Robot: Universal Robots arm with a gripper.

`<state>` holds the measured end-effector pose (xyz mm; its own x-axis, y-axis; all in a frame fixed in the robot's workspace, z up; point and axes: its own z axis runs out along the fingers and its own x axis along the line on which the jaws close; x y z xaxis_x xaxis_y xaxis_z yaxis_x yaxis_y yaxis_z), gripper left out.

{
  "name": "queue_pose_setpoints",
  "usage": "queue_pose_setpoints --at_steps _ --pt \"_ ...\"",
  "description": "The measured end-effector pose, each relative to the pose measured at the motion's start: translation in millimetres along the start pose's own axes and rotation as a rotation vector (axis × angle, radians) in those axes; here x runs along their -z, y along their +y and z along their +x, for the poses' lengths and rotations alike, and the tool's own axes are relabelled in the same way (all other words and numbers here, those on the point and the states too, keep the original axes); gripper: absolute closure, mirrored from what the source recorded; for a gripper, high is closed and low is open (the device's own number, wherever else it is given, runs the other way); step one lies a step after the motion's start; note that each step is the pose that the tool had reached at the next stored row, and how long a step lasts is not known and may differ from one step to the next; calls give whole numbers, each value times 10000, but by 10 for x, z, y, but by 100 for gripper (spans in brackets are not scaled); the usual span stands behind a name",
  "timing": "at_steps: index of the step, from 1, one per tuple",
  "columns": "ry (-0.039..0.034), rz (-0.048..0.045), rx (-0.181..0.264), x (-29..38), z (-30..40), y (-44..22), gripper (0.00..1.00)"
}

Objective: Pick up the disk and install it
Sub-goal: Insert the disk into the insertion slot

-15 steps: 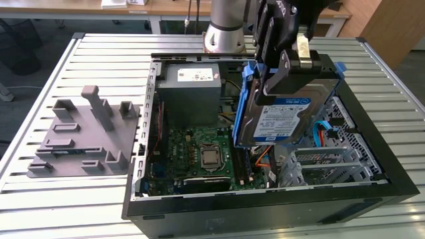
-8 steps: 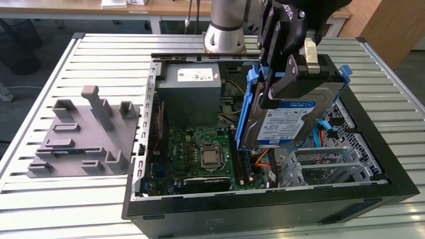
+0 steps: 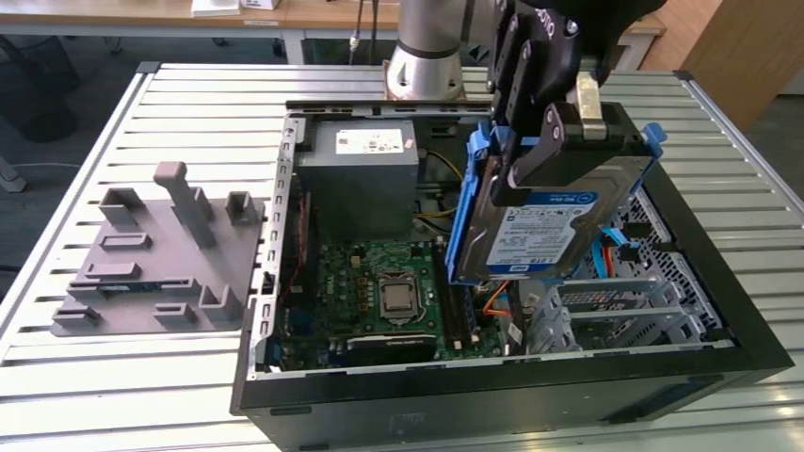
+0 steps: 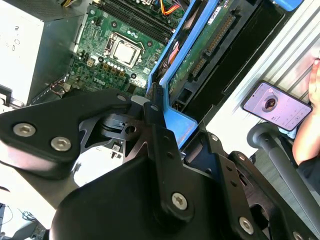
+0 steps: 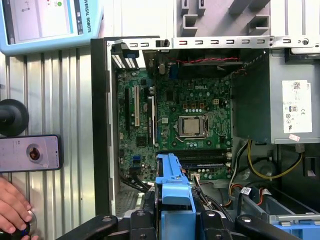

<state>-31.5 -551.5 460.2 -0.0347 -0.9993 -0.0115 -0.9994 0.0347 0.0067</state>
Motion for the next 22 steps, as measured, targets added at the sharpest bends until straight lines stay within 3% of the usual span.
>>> queue_pose_setpoints --at_steps 7,11,16,22 --pt "-1 1 1 -7 72 -23 64" --pt "-44 -24 0 -25 97 -105 64" --pt "-46 -36 0 -52 157 -183 64" --pt "-43 -95 -1 -57 151 -443 64"
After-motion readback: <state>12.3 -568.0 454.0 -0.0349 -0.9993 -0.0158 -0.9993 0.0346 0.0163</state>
